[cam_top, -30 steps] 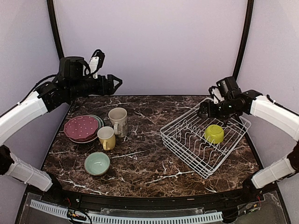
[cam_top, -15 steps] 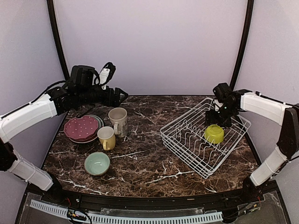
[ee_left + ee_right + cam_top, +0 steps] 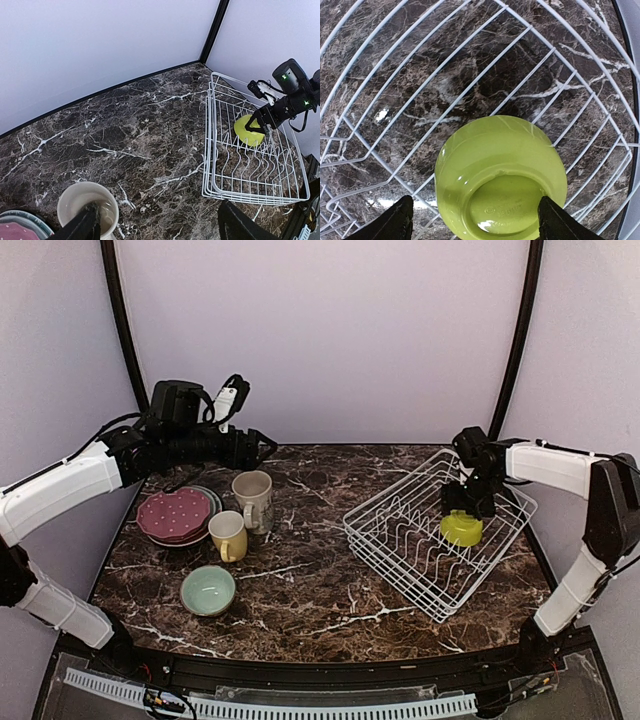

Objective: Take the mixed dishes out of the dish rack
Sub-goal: Grab the bowl from the dish rack.

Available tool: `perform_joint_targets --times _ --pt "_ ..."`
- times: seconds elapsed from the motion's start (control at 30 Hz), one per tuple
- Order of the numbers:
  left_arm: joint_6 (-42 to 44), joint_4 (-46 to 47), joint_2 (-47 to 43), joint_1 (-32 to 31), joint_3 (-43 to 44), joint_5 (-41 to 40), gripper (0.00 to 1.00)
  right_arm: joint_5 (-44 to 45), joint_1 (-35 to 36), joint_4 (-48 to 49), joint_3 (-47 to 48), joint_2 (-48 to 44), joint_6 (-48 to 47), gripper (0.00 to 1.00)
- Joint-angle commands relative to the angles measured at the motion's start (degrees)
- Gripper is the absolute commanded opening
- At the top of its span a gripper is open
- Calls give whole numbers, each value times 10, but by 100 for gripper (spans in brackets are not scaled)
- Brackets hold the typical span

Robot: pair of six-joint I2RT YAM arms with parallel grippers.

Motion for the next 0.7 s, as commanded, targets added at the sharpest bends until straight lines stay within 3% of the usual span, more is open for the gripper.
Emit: perform_joint_targets --times 0.0,0.2,0.4,0.67 --pt "-5 0 -8 2 -10 9 80 9 -18 23 -32 24 11 85" --pt "-11 2 -3 2 -11 15 80 12 -23 96 -24 56 -3 91" --pt "-13 2 6 2 -12 18 80 -68 -25 129 48 111 -7 92" --pt "-16 1 20 2 -11 23 80 -73 -28 119 30 -3 6 99"
